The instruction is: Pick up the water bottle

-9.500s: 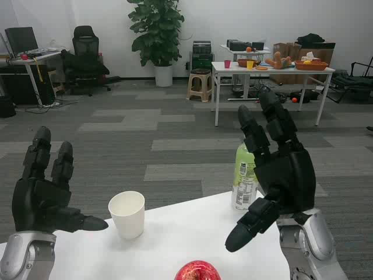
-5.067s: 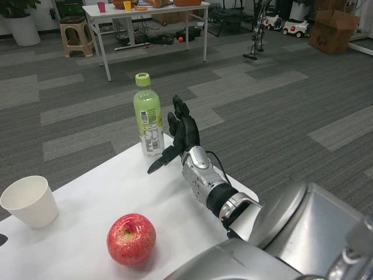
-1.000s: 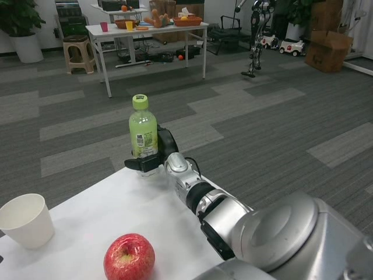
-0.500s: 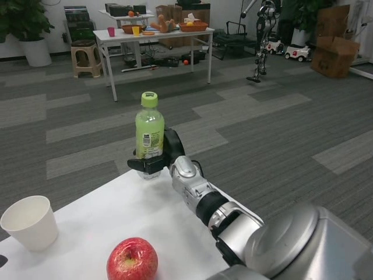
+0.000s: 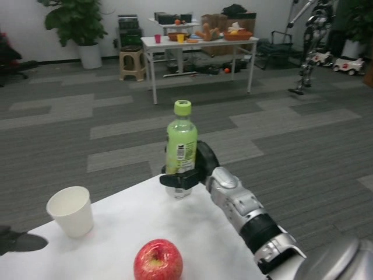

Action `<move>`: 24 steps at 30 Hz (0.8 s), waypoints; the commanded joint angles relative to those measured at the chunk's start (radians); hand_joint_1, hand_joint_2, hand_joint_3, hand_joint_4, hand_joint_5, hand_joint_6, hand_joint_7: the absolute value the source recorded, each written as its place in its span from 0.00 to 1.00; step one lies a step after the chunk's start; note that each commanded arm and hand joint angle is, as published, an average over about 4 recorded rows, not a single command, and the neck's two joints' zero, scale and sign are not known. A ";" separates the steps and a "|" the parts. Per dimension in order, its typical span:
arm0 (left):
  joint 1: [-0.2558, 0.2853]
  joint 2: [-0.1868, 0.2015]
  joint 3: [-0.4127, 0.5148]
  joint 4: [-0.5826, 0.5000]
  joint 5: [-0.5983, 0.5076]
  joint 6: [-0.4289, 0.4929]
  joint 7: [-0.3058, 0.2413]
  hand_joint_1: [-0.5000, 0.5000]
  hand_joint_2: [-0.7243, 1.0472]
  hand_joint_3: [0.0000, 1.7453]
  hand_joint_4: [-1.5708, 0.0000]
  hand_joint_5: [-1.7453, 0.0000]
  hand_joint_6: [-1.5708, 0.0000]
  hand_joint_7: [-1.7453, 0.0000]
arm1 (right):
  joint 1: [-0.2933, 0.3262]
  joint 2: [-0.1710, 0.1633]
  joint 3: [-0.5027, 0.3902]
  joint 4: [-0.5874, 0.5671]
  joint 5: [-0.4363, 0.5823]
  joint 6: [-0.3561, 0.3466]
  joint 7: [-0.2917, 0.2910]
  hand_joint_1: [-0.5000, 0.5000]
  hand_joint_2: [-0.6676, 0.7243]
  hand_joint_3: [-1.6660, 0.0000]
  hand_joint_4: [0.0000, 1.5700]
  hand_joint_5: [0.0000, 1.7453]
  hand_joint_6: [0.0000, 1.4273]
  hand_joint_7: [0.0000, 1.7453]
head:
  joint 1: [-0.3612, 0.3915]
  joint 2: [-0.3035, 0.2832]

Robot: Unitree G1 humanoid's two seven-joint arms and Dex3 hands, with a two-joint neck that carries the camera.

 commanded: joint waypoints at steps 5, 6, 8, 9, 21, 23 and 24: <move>-0.003 0.006 -0.017 0.023 0.011 0.017 -0.006 0.00 0.00 0.05 0.98 1.00 1.00 1.00 | 0.055 -0.013 -0.044 -0.135 -0.013 0.076 0.035 0.88 0.64 0.29 0.51 0.78 0.42 0.92 | 0.114 -0.012; -0.007 0.006 -0.019 0.026 0.013 0.020 -0.010 0.00 0.00 0.05 0.97 1.00 1.00 1.00 | 0.061 -0.010 -0.044 -0.146 -0.014 0.072 0.039 0.88 0.64 0.29 0.52 0.78 0.42 0.92 | 0.125 -0.012; -0.012 0.006 -0.021 0.031 0.018 0.030 -0.020 0.00 0.00 0.05 0.96 1.00 1.00 1.00 | 0.070 -0.006 -0.041 -0.164 -0.014 0.055 0.045 0.88 0.64 0.29 0.53 0.78 0.42 0.92 | 0.148 -0.013; -0.013 0.006 -0.022 0.032 0.020 0.037 -0.026 0.00 0.00 0.05 0.95 1.00 1.00 1.00 | 0.074 -0.004 -0.038 -0.172 -0.014 0.041 0.048 0.88 0.64 0.29 0.53 0.78 0.42 0.92 | 0.164 -0.014; -0.014 0.006 -0.023 0.033 0.042 0.123 -0.077 0.00 0.00 0.05 0.98 1.00 1.00 1.00 | 0.098 0.019 0.047 -0.191 -0.007 -0.167 0.073 0.88 0.64 0.29 0.53 0.78 0.45 0.92 | 0.235 -0.011; -0.014 0.006 -0.022 0.032 0.043 0.143 -0.091 0.00 0.00 0.05 0.99 1.00 1.00 1.00 | 0.098 0.021 0.062 -0.183 -0.006 -0.181 0.073 0.88 0.64 0.29 0.53 0.78 0.45 0.92 | 0.238 -0.012; -0.014 0.006 -0.022 0.032 0.043 0.150 -0.095 0.00 0.00 0.05 1.00 1.00 1.00 1.00 | 0.098 0.021 0.069 -0.180 -0.005 -0.185 0.073 0.88 0.64 0.30 0.53 0.78 0.45 0.92 | 0.239 -0.013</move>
